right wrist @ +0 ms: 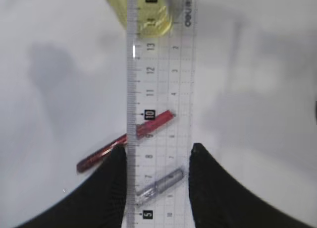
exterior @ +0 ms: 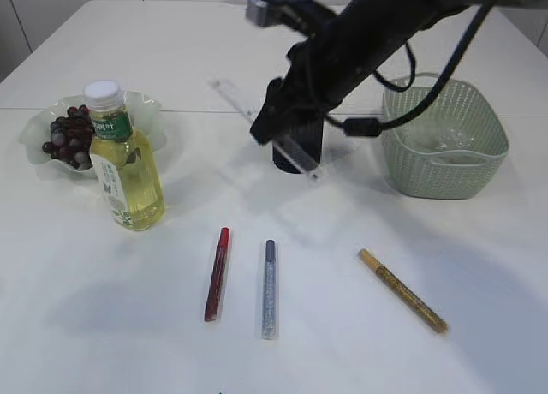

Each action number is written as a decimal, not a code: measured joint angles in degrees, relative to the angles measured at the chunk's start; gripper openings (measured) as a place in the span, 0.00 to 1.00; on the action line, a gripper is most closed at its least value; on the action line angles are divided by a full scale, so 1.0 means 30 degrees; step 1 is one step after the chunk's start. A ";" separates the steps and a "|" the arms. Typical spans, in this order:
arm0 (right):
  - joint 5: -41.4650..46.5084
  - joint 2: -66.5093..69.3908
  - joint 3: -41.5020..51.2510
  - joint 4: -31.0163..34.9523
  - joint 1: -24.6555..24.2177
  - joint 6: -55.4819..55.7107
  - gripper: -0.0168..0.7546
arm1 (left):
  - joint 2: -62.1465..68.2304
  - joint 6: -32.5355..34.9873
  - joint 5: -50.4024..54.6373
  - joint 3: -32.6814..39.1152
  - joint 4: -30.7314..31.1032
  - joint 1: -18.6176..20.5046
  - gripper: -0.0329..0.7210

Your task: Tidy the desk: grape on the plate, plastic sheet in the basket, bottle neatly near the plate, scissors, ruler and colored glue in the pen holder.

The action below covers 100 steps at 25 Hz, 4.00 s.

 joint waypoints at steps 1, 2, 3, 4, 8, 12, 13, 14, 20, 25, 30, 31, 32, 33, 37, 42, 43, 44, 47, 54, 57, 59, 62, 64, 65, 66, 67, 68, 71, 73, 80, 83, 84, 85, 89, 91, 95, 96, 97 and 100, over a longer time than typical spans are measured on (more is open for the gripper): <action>0.0000 -0.0145 0.0000 0.1440 -0.0724 -0.0534 0.42 | 0.0000 0.0000 0.0081 0.0000 0.0000 0.0000 0.55; 0.0000 -0.0231 0.0000 0.3042 -0.1322 -0.1281 0.42 | 0.0000 0.0000 0.0176 0.0000 0.0000 0.0000 0.55; -0.0036 -0.0281 0.0000 0.4658 -0.1988 -0.2122 0.42 | 0.0000 0.0000 0.0313 0.0000 0.0000 0.0000 0.55; -0.0158 -0.0281 0.0000 0.5917 -0.2559 -0.2861 0.42 | 0.0000 0.0000 0.0421 0.0000 0.0000 0.0000 0.55; -0.1404 -0.0281 0.0000 1.0413 -0.3921 -0.6262 0.42 | 0.0000 0.0000 0.1020 0.0000 -0.0159 0.0000 0.55; -0.2863 -0.0111 0.0000 1.4533 -0.4206 -1.0689 0.42 | 0.0000 0.0000 0.1537 0.0000 -0.0823 0.0000 0.55; -0.3008 0.0077 0.0000 1.5770 -0.4206 -1.1955 0.42 | 0.0000 0.0000 0.1656 0.0000 -0.0975 0.0000 0.55; -0.3112 0.0345 0.0000 1.6824 -0.4206 -1.3237 0.42 | 0.0000 0.0000 0.1781 0.0000 -0.1077 0.0000 0.55; -0.3601 0.2387 -0.0090 2.1568 -0.4206 -1.9712 0.42 | 0.0000 0.0000 0.2273 0.0000 -0.1291 0.0000 0.55; -0.3644 0.4049 -0.0233 2.1880 -0.4206 -2.3144 0.42 | 0.0000 0.0000 0.2529 0.0000 -0.1291 0.0000 0.55; -0.3034 0.5729 -0.1292 2.1889 -0.4206 -2.4683 0.42 | 0.0000 0.0000 0.2529 0.0000 -0.1291 0.0000 0.55; -0.3000 0.5952 -0.1506 2.1889 -0.4206 -2.4752 0.42 | 0.0000 0.0000 0.2529 0.0000 -0.1291 0.0000 0.55; -0.2962 0.6137 -0.1741 2.1889 -0.4206 -2.4765 0.42 | 0.0000 0.0000 0.2529 0.0000 -0.1291 0.0000 0.55; -0.2932 0.6297 -0.1951 2.1889 -0.4206 -2.4775 0.42 | 0.0000 0.0036 0.2566 0.0000 -0.1291 0.0000 0.57; -0.2801 0.6573 -0.2628 2.1923 -0.4206 -2.4816 0.42 | 0.0000 0.0036 0.2566 0.0000 -0.1291 0.0000 0.55; -0.2364 0.7194 -0.3116 2.1959 -0.4206 -2.4848 0.42 | 0.0000 0.0036 0.2566 0.0000 -0.1291 0.0000 0.55; -0.2364 0.7308 -0.3116 2.1959 -0.4206 -2.4848 0.42 | 0.0000 0.0036 0.2566 0.0000 -0.1291 0.0000 0.55; -0.2364 0.7365 -0.3116 2.1959 -0.4206 -2.4848 0.42 | 0.0000 0.0036 0.2566 0.0000 -0.1291 0.0000 0.55; -0.2318 0.7491 -0.3116 2.1921 -0.4206 -2.4848 0.42 | 0.0000 0.0036 0.2566 0.0000 -0.1291 0.0000 0.55; -0.2219 0.7704 -0.3221 2.1921 -0.4206 -2.4726 0.42 | 0.0000 0.0036 0.2566 0.0000 -0.1291 0.0000 0.55; -0.2219 0.7704 -0.3233 2.1921 -0.4206 -2.4482 0.42 | 0.0000 0.0036 0.2566 0.0000 -0.1291 0.0000 0.55; -0.2219 0.7704 -0.3233 2.1921 -0.4206 -2.4301 0.42 | 0.0000 0.0036 0.2566 0.0000 -0.1291 0.0000 0.55; -0.2219 0.7713 -0.3264 2.1951 -0.4206 -2.4062 0.42 | 0.0000 0.0036 0.2566 0.0000 -0.1291 0.0000 0.55; -0.2219 0.7747 -0.3264 2.1951 -0.4206 -2.3988 0.42 | 0.0000 0.0036 0.2566 0.0000 -0.1291 0.0000 0.55; -0.2219 0.7793 -0.3264 2.1951 -0.4206 -2.3971 0.42 | 0.0000 0.0036 0.2566 0.0000 -0.1291 0.0000 0.55; -0.2219 0.7875 -0.3264 2.1951 -0.4206 -2.3936 0.42 | 0.0000 0.0036 0.2566 0.0000 -0.1291 0.0000 0.55; -0.2219 0.7955 -0.3264 2.1951 -0.4206 -2.3942 0.42 | 0.0000 0.0036 0.2566 0.0000 -0.1291 0.0000 0.55; -0.2219 0.8096 -0.3264 2.1951 -0.4206 -2.3942 0.42 | 0.0000 0.0036 0.2566 0.0000 -0.1291 0.0000 0.55; -0.2219 0.8376 -0.3264 2.1951 -0.4206 -2.3942 0.42 | 0.0000 0.0036 0.2566 0.0000 -0.1291 0.0000 0.55; -0.2219 0.8423 -0.3264 2.1951 -0.4206 -2.3942 0.42 | 0.0000 0.0036 0.2566 0.0000 -0.1291 0.0000 0.55; -0.2219 0.8423 -0.3264 2.1951 -0.4206 -2.3927 0.61 | 0.0000 0.0036 0.2566 0.0000 -0.1291 0.0000 0.55; -0.2219 0.8423 -0.3264 2.1951 -0.4206 -2.3927 0.65 | 0.0000 0.0036 0.2566 0.0000 -0.1291 0.0000 0.55; -0.2219 0.8423 -0.3264 2.1951 -0.4206 -2.3927 0.65 | 0.0000 0.0036 0.2566 0.0000 -0.1291 0.0000 0.55; -0.2219 0.8423 -0.3264 2.1951 -0.4206 -2.3927 0.65 | 0.0000 0.0036 0.2566 0.0000 -0.1291 0.0000 0.55; -0.2219 0.8292 -0.3264 2.1951 -0.4251 -2.1698 0.66 | 0.0000 0.0036 0.2566 0.0000 -0.1291 0.0000 0.55; -0.2268 0.7838 -0.3264 2.1670 -0.4281 -1.9593 0.66 | 0.0000 0.0036 0.2605 0.0000 -0.1291 0.0000 0.55; -0.3353 0.5735 -0.3264 1.6793 -0.4281 -1.4187 0.66 | 0.0000 0.0036 0.2629 0.0000 -0.1291 0.0000 0.55; -0.3670 0.5115 -0.3264 1.4615 -0.4281 -1.2032 0.66 | 0.0000 0.0036 0.2629 0.0000 -0.1291 0.0000 0.55; -0.3758 0.4333 -0.3264 1.2703 -0.4281 -0.9675 0.66 | 0.0000 0.0036 0.2629 0.0000 -0.1291 0.0000 0.55; -0.3175 0.2182 -0.3264 0.5972 -0.4281 -0.3105 0.66 | 0.0000 0.0036 0.2629 0.0000 -0.1291 0.0000 0.55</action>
